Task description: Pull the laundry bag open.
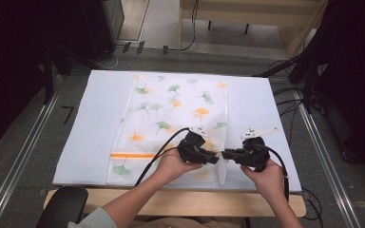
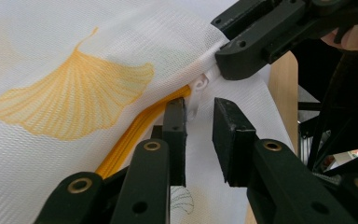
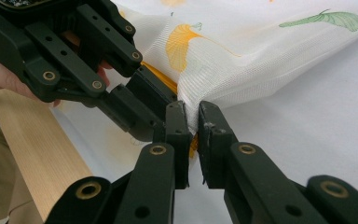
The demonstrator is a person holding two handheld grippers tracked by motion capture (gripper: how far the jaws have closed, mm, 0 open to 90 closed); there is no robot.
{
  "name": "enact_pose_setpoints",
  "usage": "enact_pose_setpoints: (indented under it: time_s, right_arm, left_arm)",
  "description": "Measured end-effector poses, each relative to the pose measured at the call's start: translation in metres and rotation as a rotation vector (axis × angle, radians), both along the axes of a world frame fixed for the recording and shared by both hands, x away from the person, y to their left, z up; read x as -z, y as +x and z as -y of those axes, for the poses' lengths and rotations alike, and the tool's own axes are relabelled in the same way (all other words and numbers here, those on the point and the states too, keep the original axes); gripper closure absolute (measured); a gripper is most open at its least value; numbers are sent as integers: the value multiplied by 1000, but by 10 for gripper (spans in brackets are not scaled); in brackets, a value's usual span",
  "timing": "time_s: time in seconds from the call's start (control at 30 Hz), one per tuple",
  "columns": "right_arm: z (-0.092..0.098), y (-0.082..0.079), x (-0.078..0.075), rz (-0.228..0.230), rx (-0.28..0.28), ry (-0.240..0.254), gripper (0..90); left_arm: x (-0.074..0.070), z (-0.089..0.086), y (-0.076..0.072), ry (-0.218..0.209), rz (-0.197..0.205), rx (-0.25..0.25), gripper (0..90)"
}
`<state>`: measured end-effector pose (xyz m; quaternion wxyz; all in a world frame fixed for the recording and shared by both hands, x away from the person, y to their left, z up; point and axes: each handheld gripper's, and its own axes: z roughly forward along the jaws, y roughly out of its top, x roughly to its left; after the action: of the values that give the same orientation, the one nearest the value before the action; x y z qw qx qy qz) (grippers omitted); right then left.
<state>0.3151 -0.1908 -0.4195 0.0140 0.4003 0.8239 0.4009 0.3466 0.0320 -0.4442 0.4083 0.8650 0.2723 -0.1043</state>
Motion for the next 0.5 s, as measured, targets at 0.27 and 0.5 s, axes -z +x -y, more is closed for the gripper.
enact_pose_setpoints:
  time_s: [0.27,0.5]
  right_arm:
    - [-2,-1,0,12,-6,-14,851]
    - [-4,-2,-1,16,-14,-16,851]
  left_arm:
    - [-2,1,-2,-3,12,22,825]
    - [-1,2,0,3,10,11,825]
